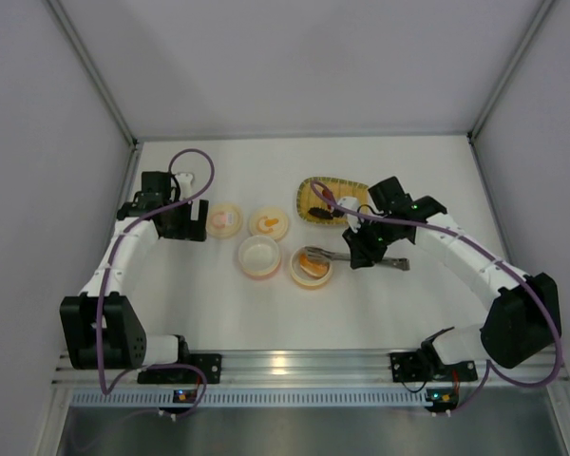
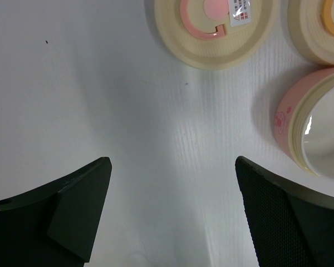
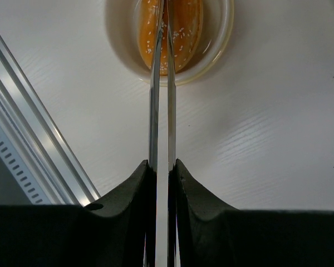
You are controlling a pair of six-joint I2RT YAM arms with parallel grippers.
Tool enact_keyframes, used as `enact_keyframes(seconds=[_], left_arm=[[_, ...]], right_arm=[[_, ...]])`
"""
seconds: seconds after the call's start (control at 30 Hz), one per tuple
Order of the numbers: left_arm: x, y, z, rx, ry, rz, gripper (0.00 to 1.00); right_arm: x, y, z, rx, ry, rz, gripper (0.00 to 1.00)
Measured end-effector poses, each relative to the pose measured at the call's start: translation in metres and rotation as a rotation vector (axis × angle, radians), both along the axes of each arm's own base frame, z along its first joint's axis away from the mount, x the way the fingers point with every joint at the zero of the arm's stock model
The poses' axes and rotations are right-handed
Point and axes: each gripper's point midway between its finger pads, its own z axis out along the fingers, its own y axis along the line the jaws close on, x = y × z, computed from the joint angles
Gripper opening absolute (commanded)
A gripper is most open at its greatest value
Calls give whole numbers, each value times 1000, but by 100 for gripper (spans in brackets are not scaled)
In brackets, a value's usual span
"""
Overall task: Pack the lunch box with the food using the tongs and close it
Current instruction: Place the fake food in the packing box.
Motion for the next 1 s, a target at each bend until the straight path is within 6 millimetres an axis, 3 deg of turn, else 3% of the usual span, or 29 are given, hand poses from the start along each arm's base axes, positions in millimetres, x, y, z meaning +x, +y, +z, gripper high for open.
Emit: enact_keyframes(seconds=[0.27,0.37,0.53,0.77,0.83,1.0], left_arm=[[1,1,-2,3,4,2,98],[1,1,-1,3,2,2,98],[1,2,-1,9,0,5,98],[2,3,-1,13,0,6,98],[2,3,-1,13,0,6,98],[1,3,-1,14,0,6,98]], right_arm=[[3,0,-10,1,-8,-16,0],[5,2,-10,6,-15,-18,6],[6,2,-11,8,-17,-20,25],[6,2,-11,8,-13,-21,28],[5,2,-11,8,-11,-22,36],[4,2,-6,13,-23,-22,37]])
